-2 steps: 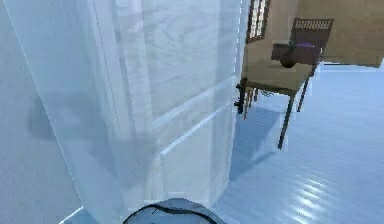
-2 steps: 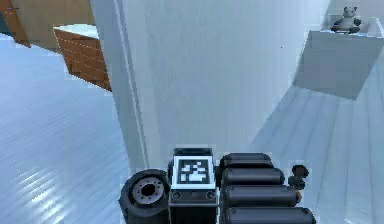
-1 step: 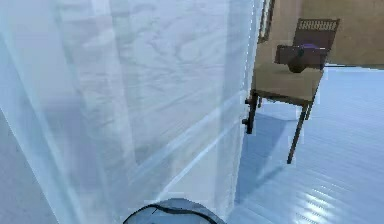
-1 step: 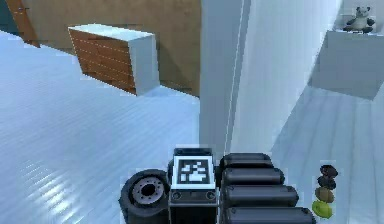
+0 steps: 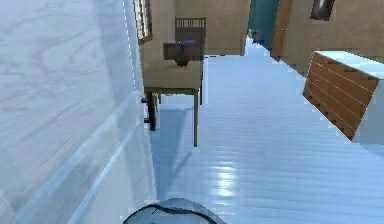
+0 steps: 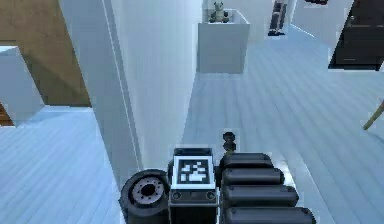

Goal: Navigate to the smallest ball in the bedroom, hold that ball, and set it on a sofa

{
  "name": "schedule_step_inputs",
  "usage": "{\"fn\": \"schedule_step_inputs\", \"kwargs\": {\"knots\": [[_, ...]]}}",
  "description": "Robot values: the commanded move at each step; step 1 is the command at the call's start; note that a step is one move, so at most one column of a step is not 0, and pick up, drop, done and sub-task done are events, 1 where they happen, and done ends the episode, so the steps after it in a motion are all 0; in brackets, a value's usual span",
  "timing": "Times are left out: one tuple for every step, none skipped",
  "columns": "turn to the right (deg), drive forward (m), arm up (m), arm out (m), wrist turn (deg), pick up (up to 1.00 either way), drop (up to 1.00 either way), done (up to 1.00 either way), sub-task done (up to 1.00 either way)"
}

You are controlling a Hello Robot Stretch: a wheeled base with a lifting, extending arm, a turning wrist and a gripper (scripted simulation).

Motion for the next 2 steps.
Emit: {"fn": "schedule_step_inputs", "kwargs": {"knots": [[0.0, 0.45, 0.0, 0.0, 0.0, 0.0, 0.0, 0.0, 0.0], [45.0, 0.0, 0.0, 0.0, 0.0, 0.0, 0.0, 0.0, 0.0]]}}
